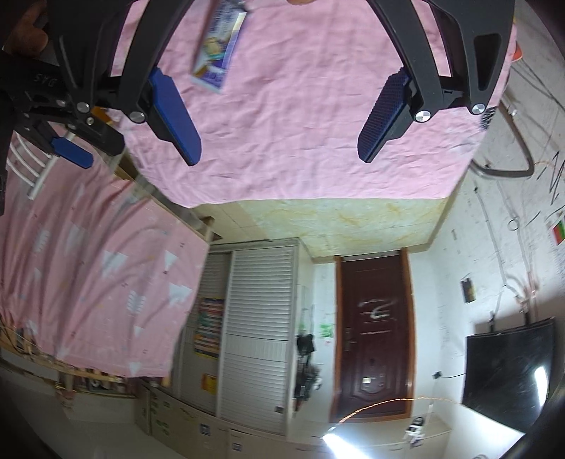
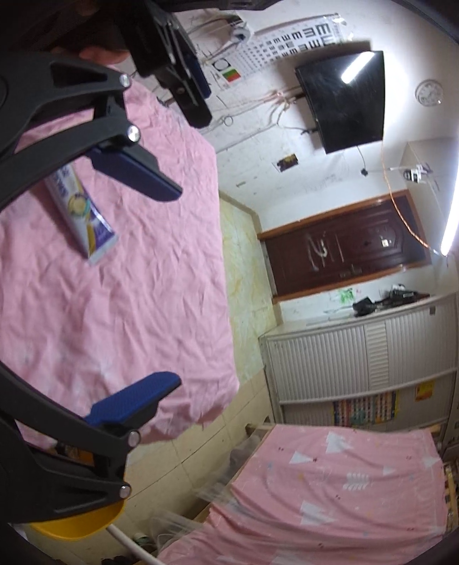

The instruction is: Collect trash

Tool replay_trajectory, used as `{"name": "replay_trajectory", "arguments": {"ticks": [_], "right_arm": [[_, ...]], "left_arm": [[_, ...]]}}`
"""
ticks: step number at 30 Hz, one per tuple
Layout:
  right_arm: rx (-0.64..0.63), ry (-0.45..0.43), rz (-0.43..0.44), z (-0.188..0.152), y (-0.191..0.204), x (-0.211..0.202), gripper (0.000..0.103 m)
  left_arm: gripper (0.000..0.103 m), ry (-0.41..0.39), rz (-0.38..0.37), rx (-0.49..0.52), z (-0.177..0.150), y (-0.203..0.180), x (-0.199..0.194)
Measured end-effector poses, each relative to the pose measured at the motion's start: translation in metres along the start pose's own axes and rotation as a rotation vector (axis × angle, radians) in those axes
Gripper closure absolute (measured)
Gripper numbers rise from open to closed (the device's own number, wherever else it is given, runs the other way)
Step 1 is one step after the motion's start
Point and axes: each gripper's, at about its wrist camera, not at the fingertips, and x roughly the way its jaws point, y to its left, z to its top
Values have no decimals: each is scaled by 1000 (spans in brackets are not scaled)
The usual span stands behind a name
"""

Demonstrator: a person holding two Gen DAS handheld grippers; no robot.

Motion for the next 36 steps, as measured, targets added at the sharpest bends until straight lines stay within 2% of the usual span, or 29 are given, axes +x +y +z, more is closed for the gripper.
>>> {"name": "replay_trajectory", "arguments": {"ticks": [12,36], "right_arm": [[-63,31,51,3,48,22,9],[-78,34,58,4,56,26,9]], "left_arm": [[22,3,82,-70,-5,61,-5],[22,9,110,-86,-7,73,-7]]}}
